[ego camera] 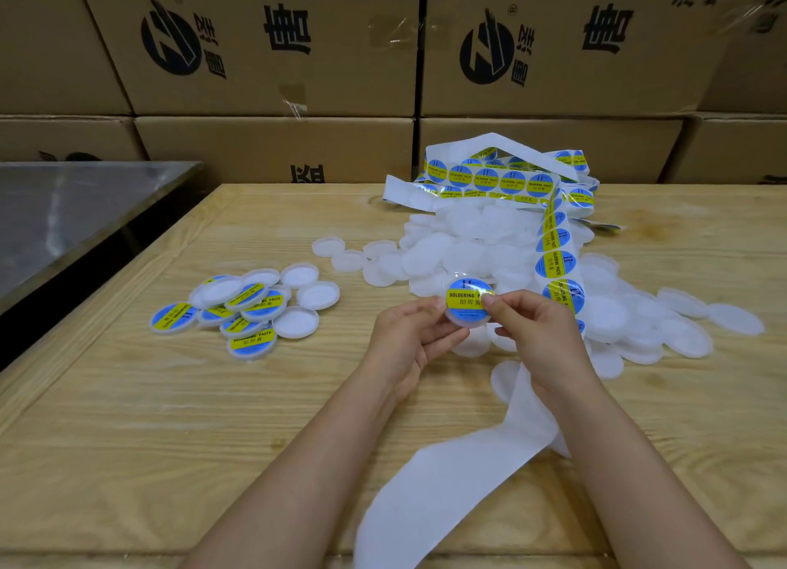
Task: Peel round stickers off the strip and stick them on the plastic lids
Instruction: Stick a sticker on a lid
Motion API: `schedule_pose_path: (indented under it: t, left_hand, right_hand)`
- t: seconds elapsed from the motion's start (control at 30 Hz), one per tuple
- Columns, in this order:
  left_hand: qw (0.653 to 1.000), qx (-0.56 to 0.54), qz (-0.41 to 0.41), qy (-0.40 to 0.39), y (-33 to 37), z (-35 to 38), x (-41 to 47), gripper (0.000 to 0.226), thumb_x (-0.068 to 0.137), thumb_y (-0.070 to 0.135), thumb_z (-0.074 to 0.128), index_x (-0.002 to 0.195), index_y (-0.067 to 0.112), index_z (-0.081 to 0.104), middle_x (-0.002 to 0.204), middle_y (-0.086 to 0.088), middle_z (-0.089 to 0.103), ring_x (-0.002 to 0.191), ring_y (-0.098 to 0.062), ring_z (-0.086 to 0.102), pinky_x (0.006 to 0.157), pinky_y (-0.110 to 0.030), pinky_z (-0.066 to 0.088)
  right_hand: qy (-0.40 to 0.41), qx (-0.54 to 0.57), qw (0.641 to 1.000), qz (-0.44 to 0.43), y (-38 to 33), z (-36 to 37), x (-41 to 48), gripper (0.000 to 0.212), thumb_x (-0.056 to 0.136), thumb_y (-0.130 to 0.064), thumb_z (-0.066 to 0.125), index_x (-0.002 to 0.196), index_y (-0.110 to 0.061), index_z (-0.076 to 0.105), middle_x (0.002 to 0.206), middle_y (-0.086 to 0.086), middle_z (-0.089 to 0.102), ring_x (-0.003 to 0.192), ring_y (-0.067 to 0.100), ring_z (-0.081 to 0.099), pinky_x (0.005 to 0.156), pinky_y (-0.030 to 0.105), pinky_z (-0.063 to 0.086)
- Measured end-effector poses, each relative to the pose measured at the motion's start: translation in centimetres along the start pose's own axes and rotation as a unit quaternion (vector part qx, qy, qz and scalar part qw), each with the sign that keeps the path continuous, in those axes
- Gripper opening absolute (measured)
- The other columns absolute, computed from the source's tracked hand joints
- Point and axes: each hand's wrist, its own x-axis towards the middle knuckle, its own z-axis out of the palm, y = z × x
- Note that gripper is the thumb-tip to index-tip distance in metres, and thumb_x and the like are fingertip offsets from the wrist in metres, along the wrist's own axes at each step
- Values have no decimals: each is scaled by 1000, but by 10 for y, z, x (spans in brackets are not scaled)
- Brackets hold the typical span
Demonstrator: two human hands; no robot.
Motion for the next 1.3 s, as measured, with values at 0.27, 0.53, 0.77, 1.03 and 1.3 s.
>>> schedule_pose_path:
  t: [0.27, 0.53, 0.77, 1.03, 1.3]
  left_hand:
    - [1000, 23, 6, 2, -2, -1, 2, 22, 89, 4, 57, 104, -11, 62, 93, -20, 71, 83, -25, 71, 67, -27, 58]
    - [997, 65, 31, 13, -5, 1, 3, 15, 91, 5, 56, 92, -3, 68, 92, -19, 72, 84, -25, 72, 65, -24, 57]
    - [985, 146, 78, 52, -10, 2, 5, 16, 89, 2, 54, 93, -10, 65, 83, -13, 73, 79, -25, 72, 67, -27, 59]
    - [973, 180, 124, 77, -13, 4, 4, 10, 90, 8, 56, 85, 5, 64, 71, -5, 73, 67, -23, 72, 68, -28, 59]
    - [979, 143, 119, 86, -14, 8, 2, 11, 89, 4, 55, 92, -3, 63, 73, -10, 73, 66, -23, 72, 72, -30, 59]
  right_hand:
    - [-3, -23, 1000, -10, -1, 1, -1, 18, 84, -15, 67, 68, -10, 66, 86, 33, 61, 70, 18, 52, 68, 32, 43]
    - [2, -33, 999, -13, 4, -1, 1, 22, 84, -16, 68, 63, -16, 64, 64, 4, 60, 56, 8, 49, 56, 16, 41]
    - [20, -129, 991, -41, 7, 1, 0, 22, 84, -20, 68, 64, -16, 61, 61, -2, 61, 57, 6, 51, 57, 20, 39]
    - [50, -214, 973, -76, 6, 4, -3, 19, 86, -25, 65, 71, -14, 62, 67, -1, 64, 63, 10, 56, 52, 12, 36]
    - [111, -222, 961, -126, 8, 12, -8, 20, 83, -26, 69, 70, -17, 58, 63, -13, 59, 66, 4, 58, 56, 11, 39]
